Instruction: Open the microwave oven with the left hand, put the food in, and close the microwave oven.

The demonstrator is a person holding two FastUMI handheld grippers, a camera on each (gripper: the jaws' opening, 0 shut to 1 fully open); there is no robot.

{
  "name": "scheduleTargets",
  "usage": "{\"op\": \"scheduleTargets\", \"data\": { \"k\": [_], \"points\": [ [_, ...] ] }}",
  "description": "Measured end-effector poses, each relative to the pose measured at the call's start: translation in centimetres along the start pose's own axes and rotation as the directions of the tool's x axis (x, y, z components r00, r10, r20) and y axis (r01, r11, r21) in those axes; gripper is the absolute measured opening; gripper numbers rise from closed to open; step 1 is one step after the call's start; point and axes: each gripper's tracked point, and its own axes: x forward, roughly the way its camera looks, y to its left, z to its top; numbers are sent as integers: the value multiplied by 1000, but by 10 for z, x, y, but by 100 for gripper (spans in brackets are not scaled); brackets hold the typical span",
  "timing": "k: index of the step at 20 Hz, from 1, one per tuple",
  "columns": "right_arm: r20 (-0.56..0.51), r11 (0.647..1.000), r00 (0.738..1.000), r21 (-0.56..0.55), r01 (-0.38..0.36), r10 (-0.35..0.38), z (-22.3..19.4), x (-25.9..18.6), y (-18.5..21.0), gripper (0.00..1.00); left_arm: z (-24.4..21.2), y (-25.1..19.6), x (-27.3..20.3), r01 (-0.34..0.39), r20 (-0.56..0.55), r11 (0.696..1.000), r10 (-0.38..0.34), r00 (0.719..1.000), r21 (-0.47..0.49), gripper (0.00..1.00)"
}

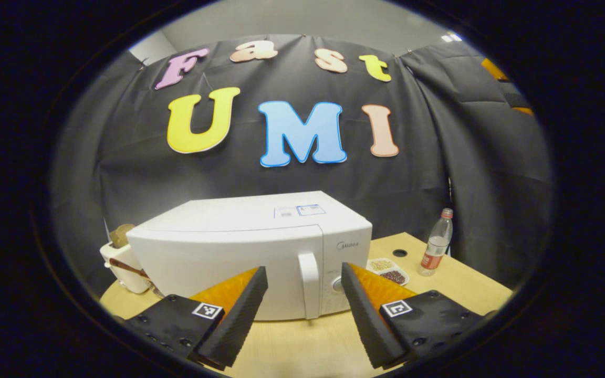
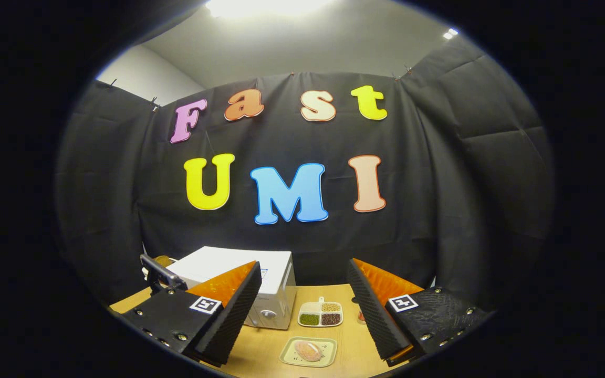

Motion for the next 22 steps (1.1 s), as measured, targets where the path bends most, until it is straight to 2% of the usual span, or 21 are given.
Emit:
{"op": "scheduleTargets", "data": {
  "k": [2, 7, 10, 12, 13, 14, 18, 21, 22],
  "points": [
    [-15, 1000, 1000, 6, 3, -3, -4, 6, -5, 99, -17, -4, 20, 5, -40, 1000, -6, 999, -10, 91],
    [-37, 1000, 999, 20, 15, -15, -10, 20, -20, 99, -41, 2, 48, -32, -101, 999, 27, 995, -42, 58],
    [-59, 1000, 998, 24, 14, -13, -17, 26, -23, 100, -49, 3, 59, -34, -110, 998, 29, 993, -43, 59],
    [-71, 999, 997, 31, 10, -7, -21, 29, -22, 100, -51, -4, 64, -9, -116, 998, 3, 993, -58, 60],
    [-75, 999, 997, 32, 7, -5, -23, 29, -21, 100, -52, -8, 66, -4, -116, 999, -1, 993, -46, 53],
    [-77, 999, 997, 32, 6, -3, -23, 31, -21, 100, -50, -9, 64, -12, -116, 1000, 10, 993, -16, 34],
    [-81, 1000, 997, 26, 0, 2, -24, 32, -17, 100, -51, -8, 61, -20, -142, 999, 16, 990, -28, 24],
    [-85, 1000, 996, 29, -5, 7, -26, 29, -13, 100, -50, -7, 57, -15, -152, 1000, 14, 988, -3, 10],
    [-85, 1000, 996, 28, -7, 9, -26, 29, -12, 100, -51, -9, 56, 2, -159, 1000, -4, 987, -17, 11]
  ]
}}
